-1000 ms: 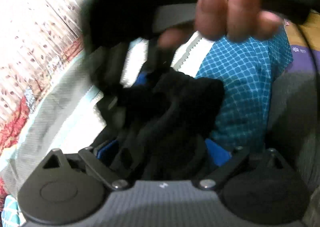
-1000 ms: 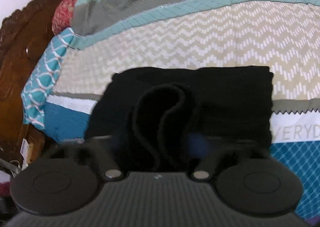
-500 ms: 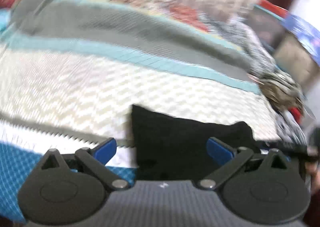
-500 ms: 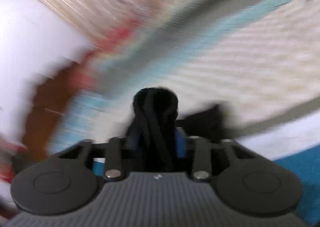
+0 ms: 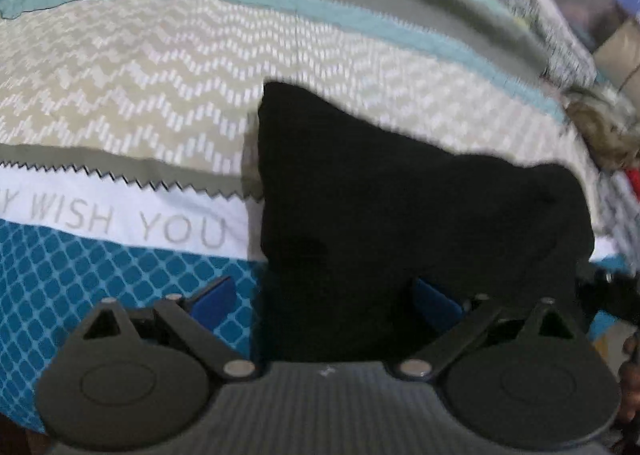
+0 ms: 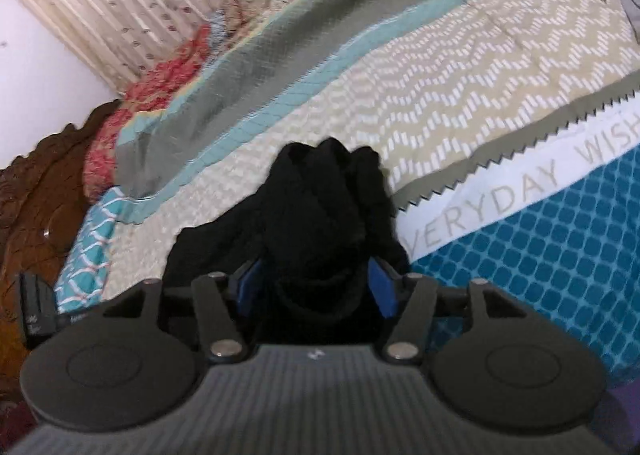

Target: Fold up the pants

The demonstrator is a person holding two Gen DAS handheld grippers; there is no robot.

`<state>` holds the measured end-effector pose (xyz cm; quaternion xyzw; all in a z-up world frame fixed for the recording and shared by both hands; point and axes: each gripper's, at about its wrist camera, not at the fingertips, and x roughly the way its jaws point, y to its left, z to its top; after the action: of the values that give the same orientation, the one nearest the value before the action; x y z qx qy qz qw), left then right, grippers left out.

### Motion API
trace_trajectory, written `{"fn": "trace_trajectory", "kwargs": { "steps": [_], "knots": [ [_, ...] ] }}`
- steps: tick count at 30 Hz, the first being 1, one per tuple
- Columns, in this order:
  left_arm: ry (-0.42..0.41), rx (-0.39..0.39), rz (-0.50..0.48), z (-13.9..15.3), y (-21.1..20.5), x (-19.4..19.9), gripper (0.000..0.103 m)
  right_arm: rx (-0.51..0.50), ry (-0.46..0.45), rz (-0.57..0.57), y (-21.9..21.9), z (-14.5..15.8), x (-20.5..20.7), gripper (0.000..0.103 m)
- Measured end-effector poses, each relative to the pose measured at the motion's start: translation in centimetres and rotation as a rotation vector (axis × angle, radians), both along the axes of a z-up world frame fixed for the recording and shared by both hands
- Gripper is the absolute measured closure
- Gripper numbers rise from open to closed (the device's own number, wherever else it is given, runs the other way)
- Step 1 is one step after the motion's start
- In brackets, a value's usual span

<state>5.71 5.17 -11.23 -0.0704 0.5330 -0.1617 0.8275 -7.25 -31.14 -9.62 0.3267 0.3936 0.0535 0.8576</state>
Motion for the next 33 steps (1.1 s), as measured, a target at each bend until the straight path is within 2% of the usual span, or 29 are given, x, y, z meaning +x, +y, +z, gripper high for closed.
{"fn": "trace_trajectory", "kwargs": {
  "steps": [1,2,3,4,6,9,12,16,18,20,21,22,23,26,29,33],
  "knots": [
    [0.0,0.027,-0.009,-0.4,-0.3,0.0,0.001,-0.009,0.032,-0.013,-0.2,-0.8,0.4,0.042],
    [-0.002,0.039,-0.012,-0.6,-0.5,0.0,0.001,-0.006,0.058,-0.031,-0.5,-1.8,0.7,0.031],
    [-0.003,0.038,-0.013,-0.5,-0.4,-0.1,0.001,0.038,0.06,-0.046,-1.2,-2.4,0.3,0.029],
    [-0.001,0.026,-0.013,-0.2,-0.2,-0.1,0.002,0.067,0.057,-0.057,-1.6,-2.6,0.2,0.029],
    [-0.012,0.004,-0.015,0.5,0.4,-0.1,0.002,0.058,0.044,-0.05,-1.7,-1.9,-0.2,0.029],
    [-0.033,-0.024,-0.019,1.3,1.2,0.1,0.002,0.059,-0.03,-0.028,-1.9,-0.6,-0.8,0.027],
    [-0.014,-0.038,-0.017,0.8,1.4,0.9,0.002,0.096,-0.057,-0.031,-2.4,-0.7,-0.1,0.02],
    [0.021,-0.069,-0.01,-0.5,1.5,1.8,0.002,0.097,-0.039,-0.025,-2.3,-1.3,1.1,0.02],
    [0.026,-0.101,-0.017,-0.9,1.3,1.9,0.009,0.111,-0.018,-0.006,-2.1,-2.3,2.1,0.02],
    [0.031,-0.147,-0.045,-0.8,1.0,1.8,0.046,0.159,0.004,0.008,-1.9,-3.0,2.3,0.019],
    [0.033,-0.155,-0.054,-0.6,0.8,1.8,0.055,0.172,0.011,0.003,-1.9,-3.2,2.3,0.024],
    [0.029,-0.157,-0.067,0.1,0.5,1.8,0.076,0.191,0.01,0.011,-1.8,-3.0,2.2,0.035],
    [0.024,-0.162,-0.076,0.8,0.2,1.7,0.085,0.221,0.011,0.027,-1.7,-2.5,2.1,0.055],
    [-0.065,-0.178,-0.094,4.2,-0.1,1.9,0.086,0.177,-0.027,0.059,-0.8,0.3,2.0,0.063],
    [-0.144,-0.24,-0.114,7.7,-0.1,3.2,0.086,0.176,-0.135,0.1,-0.1,3.7,2.9,0.065],
    [-0.258,-0.215,-0.132,11.1,-1.1,5.8,0.086,0.125,-0.276,0.144,1.2,8.5,6.1,0.065]
  ]
}}
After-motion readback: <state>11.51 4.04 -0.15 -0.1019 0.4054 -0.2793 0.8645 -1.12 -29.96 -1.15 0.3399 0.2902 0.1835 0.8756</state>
